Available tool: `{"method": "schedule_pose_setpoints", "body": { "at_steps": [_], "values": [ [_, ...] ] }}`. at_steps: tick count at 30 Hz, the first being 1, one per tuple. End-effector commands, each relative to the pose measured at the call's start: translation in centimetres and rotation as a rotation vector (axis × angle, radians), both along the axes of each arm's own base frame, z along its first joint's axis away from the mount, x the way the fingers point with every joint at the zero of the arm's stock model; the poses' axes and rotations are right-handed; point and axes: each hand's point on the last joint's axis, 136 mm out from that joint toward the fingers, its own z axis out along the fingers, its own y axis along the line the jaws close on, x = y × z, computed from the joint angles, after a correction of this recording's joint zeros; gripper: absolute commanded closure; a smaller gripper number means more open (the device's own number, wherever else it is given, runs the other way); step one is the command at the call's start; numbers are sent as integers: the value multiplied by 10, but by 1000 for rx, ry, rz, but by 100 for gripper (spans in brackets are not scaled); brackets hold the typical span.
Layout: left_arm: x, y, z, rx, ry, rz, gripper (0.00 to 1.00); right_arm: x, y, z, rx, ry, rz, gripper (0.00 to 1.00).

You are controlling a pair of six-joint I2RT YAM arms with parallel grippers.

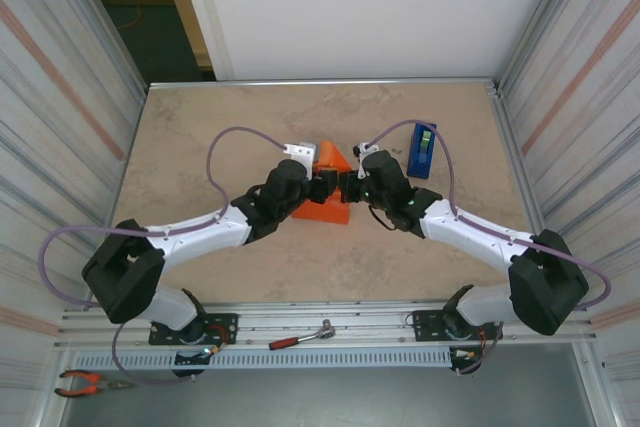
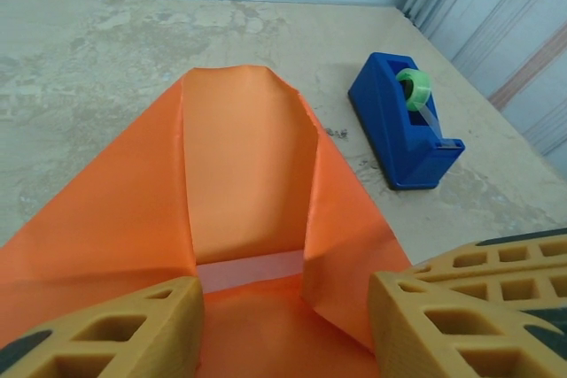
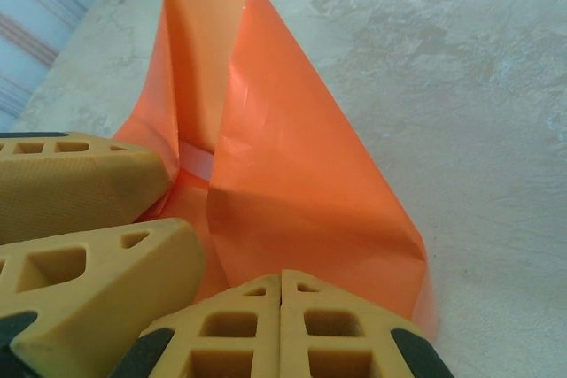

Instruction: Wrap the gift box in paper

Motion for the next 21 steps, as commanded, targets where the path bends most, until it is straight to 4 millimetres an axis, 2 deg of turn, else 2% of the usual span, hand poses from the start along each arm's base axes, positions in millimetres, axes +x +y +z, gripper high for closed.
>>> {"method": "schedule_pose_setpoints", "body": {
  "at_steps": [1, 5, 13, 16, 21],
  "values": [
    [-14, 25, -74, 271, 126, 37, 48, -45, -1, -57, -92, 207, 101, 100],
    [-19, 28, -85, 333, 110, 30, 49, -42, 1, -35, -33, 182, 100, 100],
    [-28, 33, -104, 435, 88, 31, 49, -20, -23, 37, 213, 108, 28, 100],
    [-30, 34, -108, 444, 85, 33, 49, -10, -35, 47, 232, 108, -2, 100],
    [-32, 36, -108, 429, 83, 41, 49, 7, -49, 39, 242, 150, -62, 100]
  ]
}}
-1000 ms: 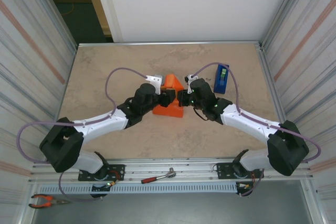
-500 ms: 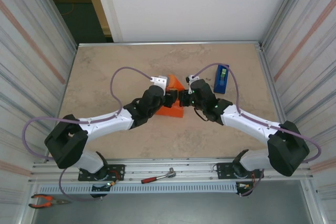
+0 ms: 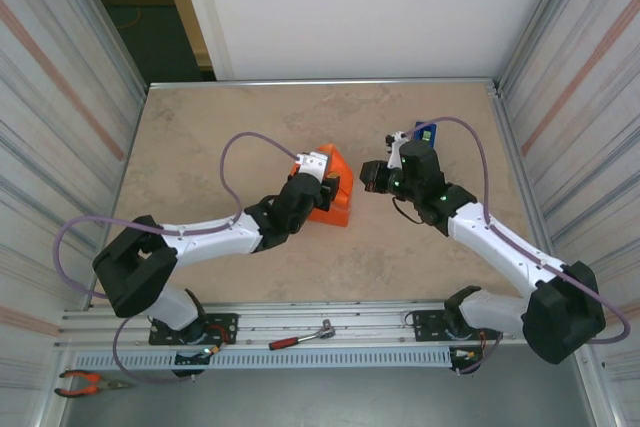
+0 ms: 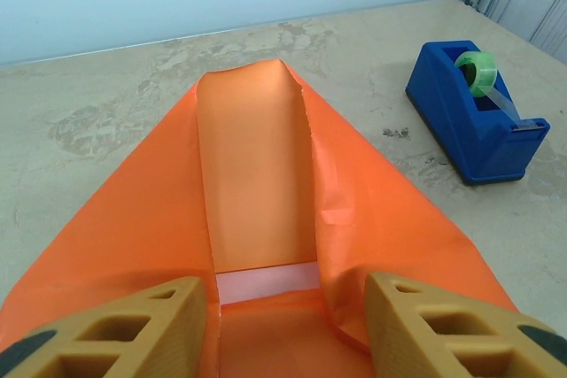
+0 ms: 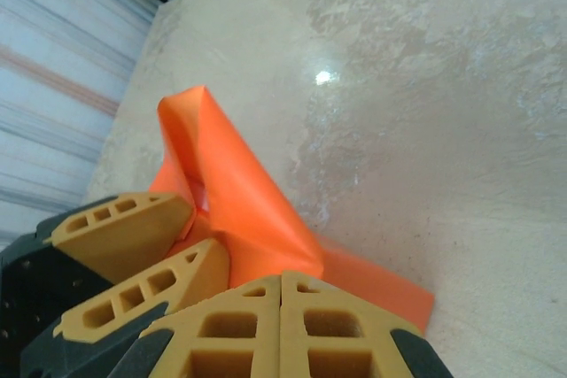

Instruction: Wrap the gift box in paper

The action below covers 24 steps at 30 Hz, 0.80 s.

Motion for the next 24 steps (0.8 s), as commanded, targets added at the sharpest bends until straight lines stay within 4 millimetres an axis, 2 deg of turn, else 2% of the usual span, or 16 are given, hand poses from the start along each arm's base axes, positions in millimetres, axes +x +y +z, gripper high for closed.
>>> {"method": "schedule_pose_setpoints", "body": {
  "at_steps": [1, 3, 9, 12, 17, 24],
  "values": [
    [-29, 34, -94, 228, 225, 10, 49, 8, 0, 0, 45, 63, -3, 100],
    [-29, 33, -95, 227, 228, 8, 49, 12, 2, -3, 58, 79, 2, 99],
    [-30, 33, -96, 223, 235, 7, 50, 17, 16, -13, 73, 98, 38, 63],
    [-30, 34, -98, 224, 237, 8, 50, 16, 19, -22, 57, 105, 48, 53],
    [-31, 33, -99, 222, 241, 7, 50, 24, 17, -27, 45, 107, 33, 49],
    [-30, 32, -102, 223, 247, 8, 50, 53, 18, -21, 87, 150, 2, 52]
  ]
}}
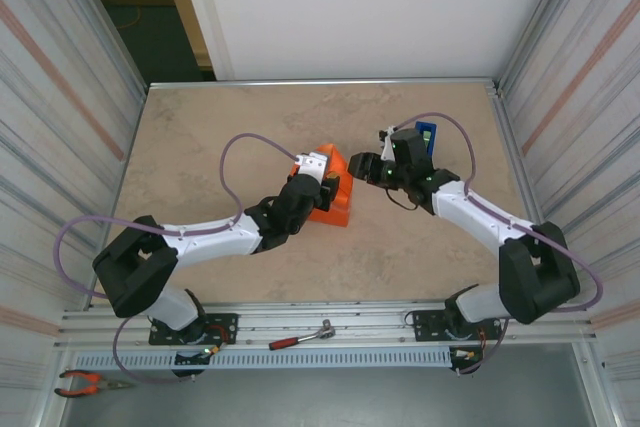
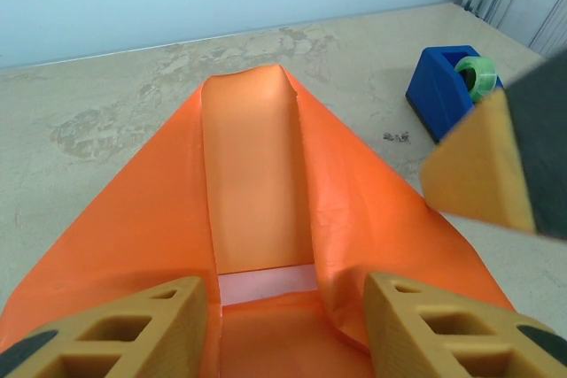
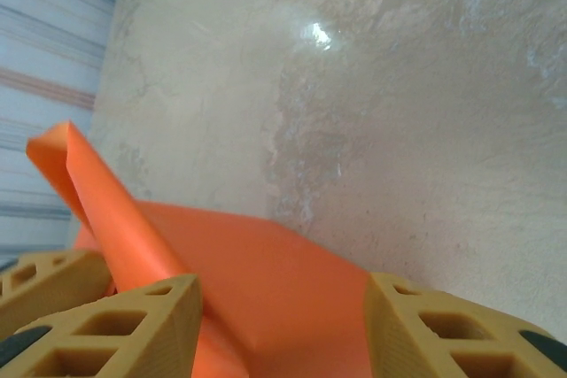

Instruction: Wrap the gift box in paper

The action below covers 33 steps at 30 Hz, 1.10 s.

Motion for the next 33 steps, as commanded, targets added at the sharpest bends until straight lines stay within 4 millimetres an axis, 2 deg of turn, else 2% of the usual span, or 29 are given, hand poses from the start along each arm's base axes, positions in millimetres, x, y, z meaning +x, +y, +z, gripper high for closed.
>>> {"method": "schedule_pose_setpoints", "body": {
  "at_steps": [1, 9, 14, 17, 21, 33],
  "values": [
    [-30, 31, -102, 229, 256, 5, 50, 20, 9, 17, 63, 10, 3, 54],
    [-30, 32, -101, 226, 253, 10, 50, 40, 37, -2, 143, 143, 73, 89],
    [-30, 32, -102, 226, 256, 12, 51, 35, 67, -11, 208, 232, 189, 99],
    [-30, 33, -103, 230, 256, 16, 51, 25, 79, -11, 213, 247, 239, 100],
    [-30, 35, -103, 230, 257, 22, 51, 9, 84, -7, 198, 245, 270, 100],
    [-31, 37, -105, 226, 271, 39, 51, -15, 59, -2, 157, 215, 214, 100]
  ]
}}
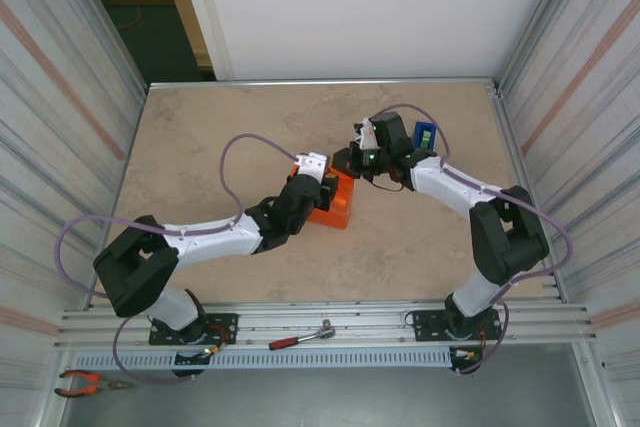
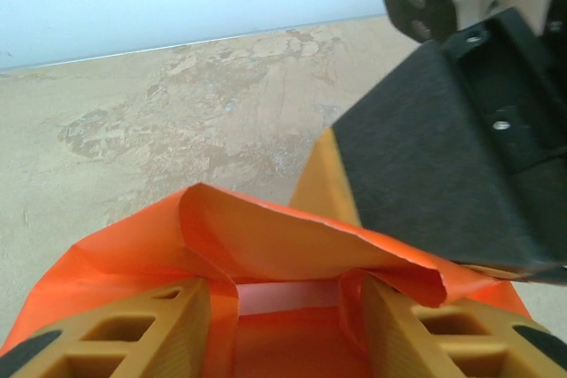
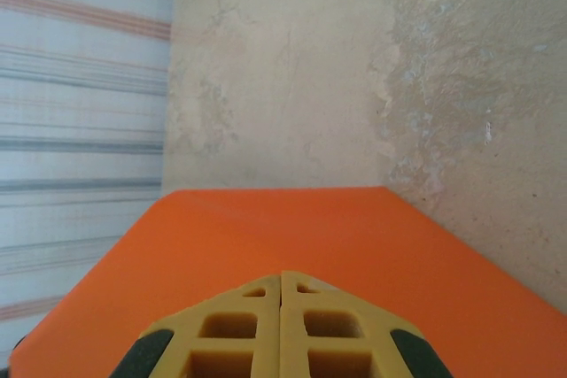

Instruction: Wrap the gift box in paper

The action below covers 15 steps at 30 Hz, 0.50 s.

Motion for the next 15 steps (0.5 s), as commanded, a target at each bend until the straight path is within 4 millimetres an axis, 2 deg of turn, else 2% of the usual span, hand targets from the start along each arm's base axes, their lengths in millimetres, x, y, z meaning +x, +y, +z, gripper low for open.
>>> {"method": "schedule_pose_setpoints", "body": {
  "at_steps": [1, 9, 15],
  "values": [
    [-32, 34, -105, 224, 277, 20, 52, -18, -5, 0, -21, 17, 6, 100],
    [-32, 35, -108, 219, 286, 30, 52, -31, -11, -12, -65, 36, -10, 100],
    [-33, 35, -108, 214, 288, 33, 52, -35, -23, 4, -91, 4, -50, 100]
  ]
}}
